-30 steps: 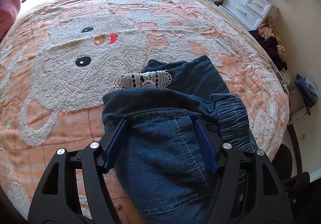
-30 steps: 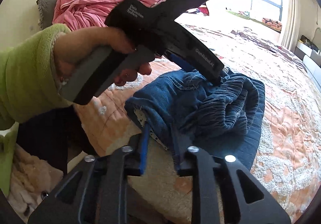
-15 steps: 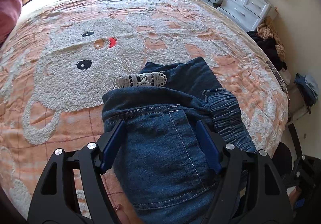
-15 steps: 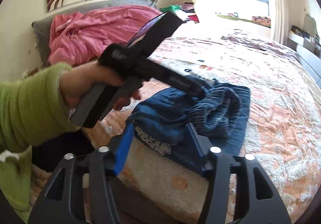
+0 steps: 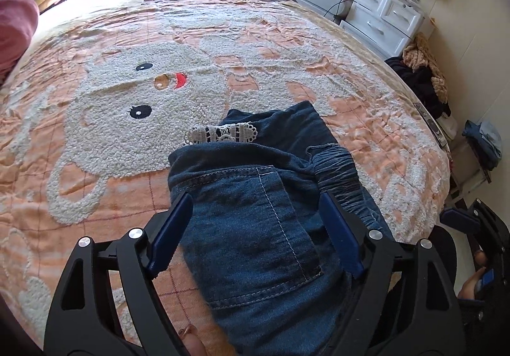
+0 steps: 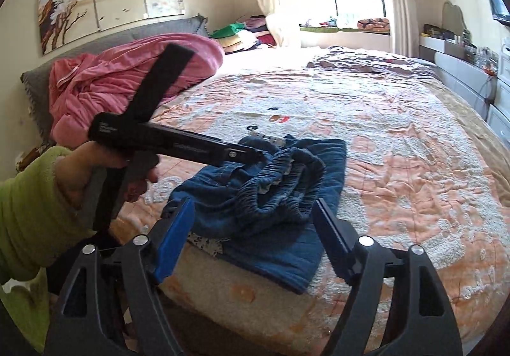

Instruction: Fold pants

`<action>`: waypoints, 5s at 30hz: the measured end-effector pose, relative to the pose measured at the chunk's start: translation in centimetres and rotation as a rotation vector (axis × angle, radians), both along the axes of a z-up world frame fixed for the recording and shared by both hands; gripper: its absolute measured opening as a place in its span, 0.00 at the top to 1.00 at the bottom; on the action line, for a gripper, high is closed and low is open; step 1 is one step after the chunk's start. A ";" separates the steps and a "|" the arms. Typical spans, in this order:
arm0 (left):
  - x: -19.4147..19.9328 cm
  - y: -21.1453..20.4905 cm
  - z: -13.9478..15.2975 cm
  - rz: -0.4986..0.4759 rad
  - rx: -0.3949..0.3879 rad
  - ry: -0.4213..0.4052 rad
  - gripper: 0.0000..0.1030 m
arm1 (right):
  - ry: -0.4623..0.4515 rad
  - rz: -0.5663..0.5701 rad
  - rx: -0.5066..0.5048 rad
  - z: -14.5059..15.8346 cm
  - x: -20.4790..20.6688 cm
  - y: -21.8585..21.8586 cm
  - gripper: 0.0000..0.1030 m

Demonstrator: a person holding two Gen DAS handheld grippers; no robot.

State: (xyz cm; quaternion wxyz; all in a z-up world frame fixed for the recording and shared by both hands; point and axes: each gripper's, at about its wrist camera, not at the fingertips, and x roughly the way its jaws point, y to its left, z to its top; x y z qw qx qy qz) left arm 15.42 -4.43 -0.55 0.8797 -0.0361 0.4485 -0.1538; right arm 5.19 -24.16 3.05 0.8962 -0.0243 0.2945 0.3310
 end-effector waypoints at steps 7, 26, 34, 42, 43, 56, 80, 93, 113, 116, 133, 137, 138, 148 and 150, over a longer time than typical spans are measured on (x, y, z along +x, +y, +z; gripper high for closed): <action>-1.6 1.2 1.5 0.032 0.004 -0.049 0.18 | 0.002 -0.065 0.034 0.2 0.7 -1.3 0.20; -2.2 2.7 -4.1 0.131 -0.104 0.078 0.14 | 0.408 -0.220 0.071 -6.7 12.5 -1.3 0.44; -1.7 2.3 -4.9 0.131 -0.221 0.128 0.54 | 0.461 -0.163 0.152 -7.8 13.2 -0.7 0.80; -2.7 1.4 -1.9 0.130 -0.119 0.006 0.76 | 0.283 -0.155 0.111 -4.4 11.4 1.7 0.90; -2.7 1.7 -1.4 0.137 -0.104 -0.016 0.76 | 0.271 -0.145 0.113 -3.9 11.5 2.1 0.90; 1.9 7.8 -0.1 0.256 0.006 -0.136 0.75 | 0.198 -0.089 0.052 -2.4 17.8 10.3 0.90; 1.1 9.6 -3.3 0.333 0.004 -0.036 0.36 | 0.244 -0.194 -0.020 -4.9 17.2 8.8 0.35; -1.0 9.7 -0.9 0.331 -0.009 -0.072 0.21 | 0.193 -0.210 0.017 -2.2 15.1 6.8 0.18; -9.2 8.0 0.0 0.307 0.019 -0.122 0.09 | 0.044 -0.155 -0.037 -0.6 5.5 5.2 0.05; -10.4 7.8 -0.5 0.313 0.038 -0.124 0.09 | 0.044 -0.143 -0.066 -1.5 4.4 5.4 0.05; -11.4 7.1 -2.2 0.318 0.043 -0.094 0.09 | 0.110 -0.198 -0.042 -4.2 3.7 4.0 0.05; -11.4 7.1 -2.3 0.319 0.042 -0.088 0.09 | 0.108 -0.197 -0.043 -4.2 3.6 4.1 0.05; -11.4 7.1 -2.3 0.318 0.043 -0.088 0.09 | 0.109 -0.197 -0.043 -4.2 3.6 4.1 0.05; -11.5 6.7 -2.3 0.315 0.046 -0.081 0.09 | 0.120 -0.190 -0.052 -4.4 3.6 4.4 0.05; -11.5 6.6 -2.3 0.316 0.045 -0.079 0.09 | 0.118 -0.194 -0.053 -4.4 3.6 4.4 0.05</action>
